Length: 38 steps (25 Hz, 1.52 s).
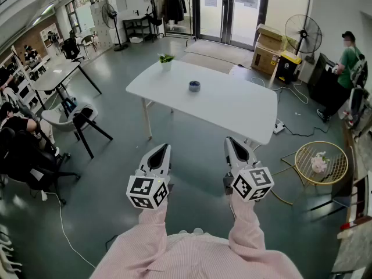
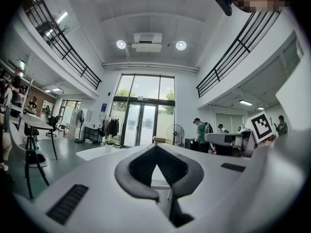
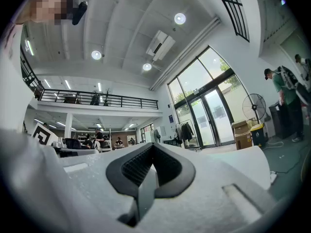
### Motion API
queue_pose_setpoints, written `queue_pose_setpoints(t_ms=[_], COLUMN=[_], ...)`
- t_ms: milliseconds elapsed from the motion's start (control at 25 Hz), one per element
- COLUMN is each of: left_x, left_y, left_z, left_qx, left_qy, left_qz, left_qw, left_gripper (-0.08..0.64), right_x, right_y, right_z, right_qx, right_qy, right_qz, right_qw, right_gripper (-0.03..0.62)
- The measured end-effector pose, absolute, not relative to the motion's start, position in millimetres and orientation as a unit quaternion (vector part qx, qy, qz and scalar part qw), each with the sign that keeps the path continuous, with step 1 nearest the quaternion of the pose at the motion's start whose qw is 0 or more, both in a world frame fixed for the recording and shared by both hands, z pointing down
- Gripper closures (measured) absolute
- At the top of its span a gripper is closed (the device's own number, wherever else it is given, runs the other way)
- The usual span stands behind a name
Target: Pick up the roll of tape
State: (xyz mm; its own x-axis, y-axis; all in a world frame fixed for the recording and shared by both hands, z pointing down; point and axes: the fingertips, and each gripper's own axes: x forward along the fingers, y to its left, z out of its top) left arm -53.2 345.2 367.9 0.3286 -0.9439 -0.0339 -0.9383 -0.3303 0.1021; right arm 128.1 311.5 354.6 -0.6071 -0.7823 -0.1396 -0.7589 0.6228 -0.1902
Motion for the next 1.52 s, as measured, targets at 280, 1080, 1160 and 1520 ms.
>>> queue_pose_setpoints(t_ms=[280, 1080, 1160, 1520], left_x=[-48.2, -43.1, -45.1, -52.9], left_y=[336.3, 303.9, 295.6, 228.3], left_z=[371.0, 394.4, 395.4, 404.3], left_qx=[0.813, 0.796, 0.796, 0.801], left_qy=[-0.579, -0.6, -0.6, -0.593], left_qz=[-0.038, -0.033, -0.032, -0.029], left_qw=[0.04, 0.066, 0.069, 0.077], left_gripper=[0.56, 0.56, 0.56, 0.56], right_x=[140.7, 147.0, 144.8, 130.8], right_y=[300.0, 250.5, 241.8, 178.4], right_z=[359.4, 391.0, 393.1, 407.9], right_qx=[-0.437, -0.429, -0.43, -0.426], right_qy=[0.891, 0.893, 0.893, 0.894], right_qz=[-0.068, -0.101, -0.103, -0.117], right_qw=[0.108, 0.09, 0.088, 0.072], right_gripper=[0.589, 0.531, 0.523, 0.48])
